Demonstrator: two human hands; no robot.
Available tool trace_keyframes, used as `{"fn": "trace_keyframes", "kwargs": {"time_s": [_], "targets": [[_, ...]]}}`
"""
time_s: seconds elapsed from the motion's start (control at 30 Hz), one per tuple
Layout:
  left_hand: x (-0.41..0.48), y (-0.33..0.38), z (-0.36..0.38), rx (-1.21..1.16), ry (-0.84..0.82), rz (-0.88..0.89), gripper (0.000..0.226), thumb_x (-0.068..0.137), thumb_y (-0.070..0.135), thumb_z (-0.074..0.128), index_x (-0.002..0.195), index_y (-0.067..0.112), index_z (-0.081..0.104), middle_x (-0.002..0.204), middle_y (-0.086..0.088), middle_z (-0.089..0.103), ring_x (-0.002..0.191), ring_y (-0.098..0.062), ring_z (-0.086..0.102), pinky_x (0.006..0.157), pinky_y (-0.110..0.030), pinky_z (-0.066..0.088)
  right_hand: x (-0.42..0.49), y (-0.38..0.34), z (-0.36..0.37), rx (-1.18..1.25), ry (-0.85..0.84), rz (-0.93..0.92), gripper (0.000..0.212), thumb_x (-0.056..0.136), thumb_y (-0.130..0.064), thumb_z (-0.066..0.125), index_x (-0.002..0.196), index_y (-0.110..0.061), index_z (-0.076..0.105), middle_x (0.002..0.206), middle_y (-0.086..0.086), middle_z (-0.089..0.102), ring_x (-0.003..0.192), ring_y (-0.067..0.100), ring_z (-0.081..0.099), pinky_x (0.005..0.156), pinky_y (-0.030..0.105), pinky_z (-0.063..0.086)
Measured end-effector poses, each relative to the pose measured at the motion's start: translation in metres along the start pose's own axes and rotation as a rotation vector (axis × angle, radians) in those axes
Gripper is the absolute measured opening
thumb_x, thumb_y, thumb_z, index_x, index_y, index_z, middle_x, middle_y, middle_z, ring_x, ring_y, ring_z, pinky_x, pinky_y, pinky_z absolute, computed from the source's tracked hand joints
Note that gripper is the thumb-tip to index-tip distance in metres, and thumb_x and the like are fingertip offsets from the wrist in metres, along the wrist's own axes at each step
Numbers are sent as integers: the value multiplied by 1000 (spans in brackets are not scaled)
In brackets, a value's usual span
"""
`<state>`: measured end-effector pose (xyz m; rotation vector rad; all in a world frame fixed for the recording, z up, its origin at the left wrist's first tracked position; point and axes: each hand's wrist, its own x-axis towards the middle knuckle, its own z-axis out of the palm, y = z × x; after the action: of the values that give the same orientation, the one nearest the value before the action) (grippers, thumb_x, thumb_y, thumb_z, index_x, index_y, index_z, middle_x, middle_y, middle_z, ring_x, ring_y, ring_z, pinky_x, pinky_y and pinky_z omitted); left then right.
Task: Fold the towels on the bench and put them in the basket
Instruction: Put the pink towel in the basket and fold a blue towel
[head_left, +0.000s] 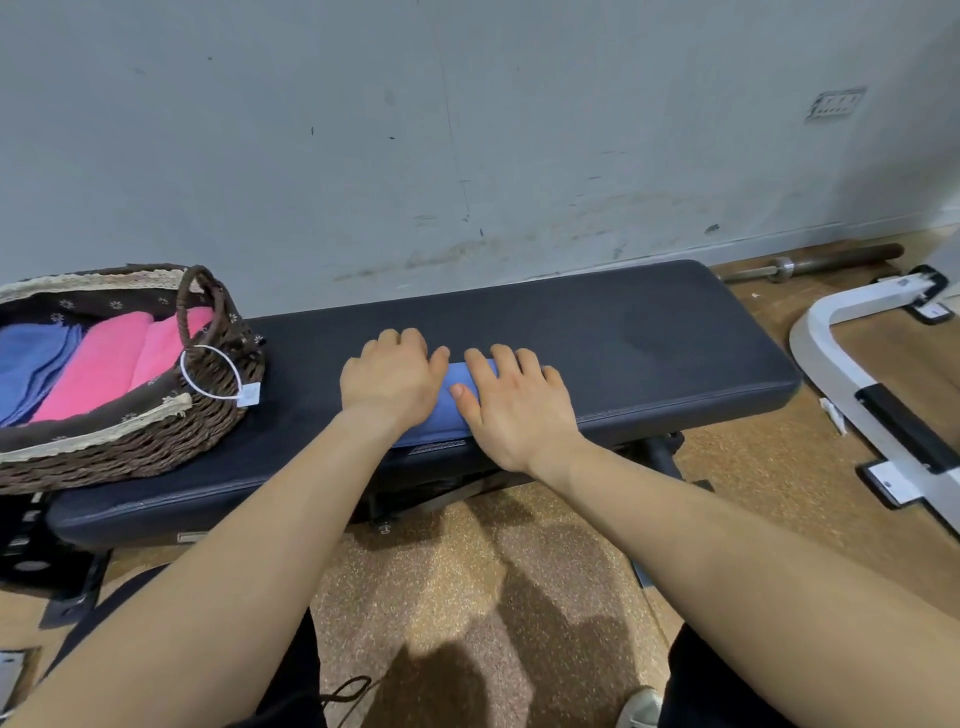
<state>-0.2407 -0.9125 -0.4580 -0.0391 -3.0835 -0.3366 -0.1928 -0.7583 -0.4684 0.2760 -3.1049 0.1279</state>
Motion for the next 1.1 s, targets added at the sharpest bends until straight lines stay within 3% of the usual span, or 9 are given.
{"fn": "trace_keyframes", "kwargs": {"time_s": [0.1, 0.2, 0.33, 0.4, 0.6, 0.7, 0.83, 0.97, 1.1], "targets": [[-3, -8, 17, 81, 112, 68, 49, 98, 52, 33, 104, 14, 63, 107, -11, 58, 95, -34, 55, 69, -40, 43, 4, 6, -4, 103, -46, -6, 57, 102, -54, 24, 149, -23, 34, 151, 2, 40, 136, 28, 36, 105, 45, 35], [-11, -5, 25, 163, 233, 136, 52, 97, 48, 32, 90, 10, 67, 90, -13, 59, 74, -36, 55, 57, -36, 35, 14, 7, -17, 107, -82, 11, 50, 99, -44, 31, 137, -20, 53, 146, 1, 47, 136, 27, 35, 110, 43, 29], [-14, -2, 19, 149, 187, 97, 46, 99, 46, 27, 106, 19, 63, 106, -8, 58, 91, -33, 54, 70, -40, 42, 27, -8, -29, 78, -5, 24, 40, 100, -32, 33, 102, -18, 70, 122, 5, 62, 116, 31, 51, 103, 44, 35], [-15, -1, 18, 148, 149, 74, 40, 99, 44, 29, 112, 21, 59, 113, -6, 55, 99, -31, 53, 76, -40, 41, 35, -14, -24, 105, 41, 54, 43, 101, -35, 29, 107, -17, 68, 119, 5, 64, 113, 31, 55, 104, 44, 35], [-9, -8, 21, 66, 119, 28, 39, 99, 52, 32, 112, 30, 61, 117, 0, 53, 106, -26, 50, 82, -39, 41, 40, 0, 10, 62, 76, 55, 50, 102, -45, 20, 132, -29, 57, 139, -2, 54, 124, 29, 49, 110, 48, 31], [-5, -15, 21, -35, 88, 49, 38, 98, 55, 33, 113, 36, 62, 120, 5, 51, 111, -23, 46, 91, -39, 38, 37, 3, 17, 57, 124, 37, 54, 101, -46, 17, 129, -31, 60, 139, -3, 54, 122, 28, 50, 108, 46, 34], [-9, -24, 18, -155, 40, 228, 52, 96, 59, 27, 113, 34, 69, 127, 10, 54, 120, -21, 42, 98, -40, 41, 34, 6, 17, 110, 178, -33, 53, 102, -43, 20, 116, -27, 69, 134, -2, 59, 120, 28, 51, 104, 45, 38], [-17, -38, 6, -132, -61, 368, 65, 87, 73, 33, 121, 24, 61, 124, 9, 57, 118, -17, 43, 101, -36, 41, 31, 15, 9, 243, 64, -155, 65, 98, -56, 15, 110, -21, 69, 122, -3, 62, 115, 25, 52, 98, 42, 43], [-30, -41, -14, -189, -134, 322, 56, 78, 69, 63, 115, 28, 55, 109, 11, 61, 102, -15, 53, 87, -33, 43, 25, 27, -12, 407, -110, -185, 53, 81, -74, 51, 113, -32, 61, 110, -11, 62, 104, 13, 53, 90, 36, 47]]}}
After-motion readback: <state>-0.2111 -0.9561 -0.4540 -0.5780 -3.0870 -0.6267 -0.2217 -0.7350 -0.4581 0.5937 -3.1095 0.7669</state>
